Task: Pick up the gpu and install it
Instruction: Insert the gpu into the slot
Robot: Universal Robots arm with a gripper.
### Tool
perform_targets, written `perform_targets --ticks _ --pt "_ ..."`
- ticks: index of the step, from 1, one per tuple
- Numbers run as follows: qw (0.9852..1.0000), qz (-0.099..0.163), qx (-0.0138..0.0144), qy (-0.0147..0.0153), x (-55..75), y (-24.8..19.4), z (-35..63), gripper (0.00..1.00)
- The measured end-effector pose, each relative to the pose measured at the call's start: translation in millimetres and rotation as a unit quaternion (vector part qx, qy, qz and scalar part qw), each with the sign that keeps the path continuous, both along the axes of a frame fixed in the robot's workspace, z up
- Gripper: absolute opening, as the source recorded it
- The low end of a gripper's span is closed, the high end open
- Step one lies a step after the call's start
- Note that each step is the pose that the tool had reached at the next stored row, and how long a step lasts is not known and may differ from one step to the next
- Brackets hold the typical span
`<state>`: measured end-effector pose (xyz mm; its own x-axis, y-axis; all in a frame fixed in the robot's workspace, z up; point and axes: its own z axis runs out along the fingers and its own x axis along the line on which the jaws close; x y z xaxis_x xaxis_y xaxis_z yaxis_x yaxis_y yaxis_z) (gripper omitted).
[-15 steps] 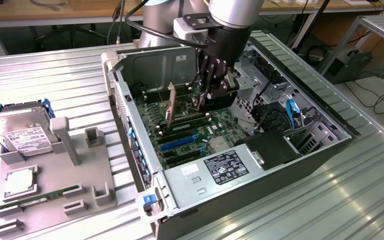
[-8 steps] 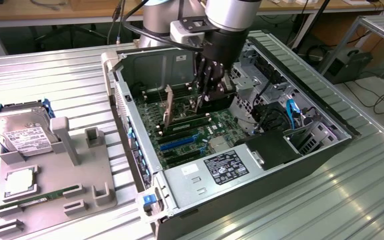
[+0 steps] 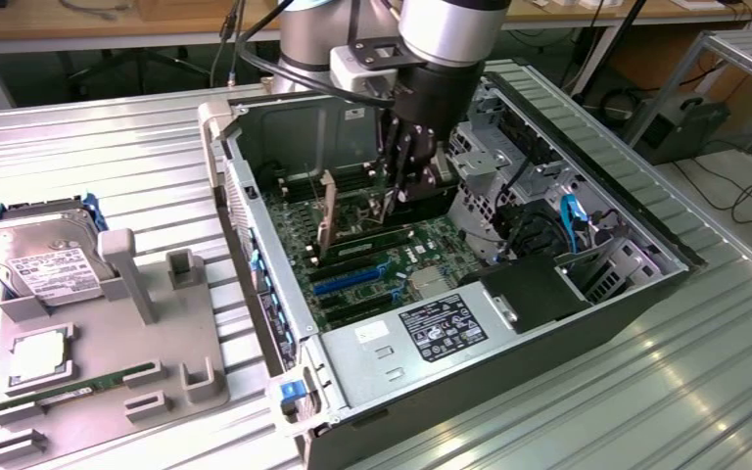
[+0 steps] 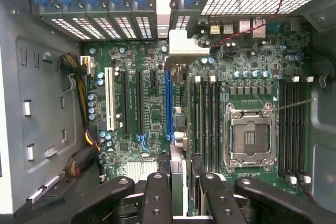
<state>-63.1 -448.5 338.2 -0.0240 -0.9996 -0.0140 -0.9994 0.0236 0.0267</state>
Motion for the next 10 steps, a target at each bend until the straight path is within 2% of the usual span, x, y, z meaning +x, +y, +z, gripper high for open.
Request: perform_targets --ticks 10 --pt "1.0 0.0 0.0001 -0.0001 -2.6 -0.9 -1.9 0.26"
